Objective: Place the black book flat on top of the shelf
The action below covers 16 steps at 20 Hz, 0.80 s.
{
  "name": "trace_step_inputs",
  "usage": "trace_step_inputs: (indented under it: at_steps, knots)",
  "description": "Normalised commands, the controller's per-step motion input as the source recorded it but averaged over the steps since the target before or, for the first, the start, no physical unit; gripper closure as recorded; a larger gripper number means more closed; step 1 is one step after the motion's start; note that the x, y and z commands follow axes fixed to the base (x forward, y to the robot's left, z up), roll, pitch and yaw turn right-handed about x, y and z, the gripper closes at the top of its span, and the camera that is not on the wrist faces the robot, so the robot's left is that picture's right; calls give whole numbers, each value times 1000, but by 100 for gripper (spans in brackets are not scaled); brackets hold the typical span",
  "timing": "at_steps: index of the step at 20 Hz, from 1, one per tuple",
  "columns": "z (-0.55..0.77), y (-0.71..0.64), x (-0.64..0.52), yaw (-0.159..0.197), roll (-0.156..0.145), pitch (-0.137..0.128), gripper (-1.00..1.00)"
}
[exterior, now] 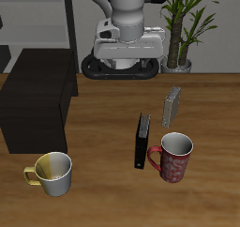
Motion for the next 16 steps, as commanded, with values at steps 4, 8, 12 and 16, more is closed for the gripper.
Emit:
trace_step_inputs:
  at_steps: [4, 8, 12, 16]
  knots:
    - [78, -51, 285, -14, -75, 1, -100]
    - [17, 89, 256, 23, -58, -24, -100]
    - [12, 271, 336, 54, -33, -29, -100]
    - [-20, 229, 303, 51, -32, -15, -100]
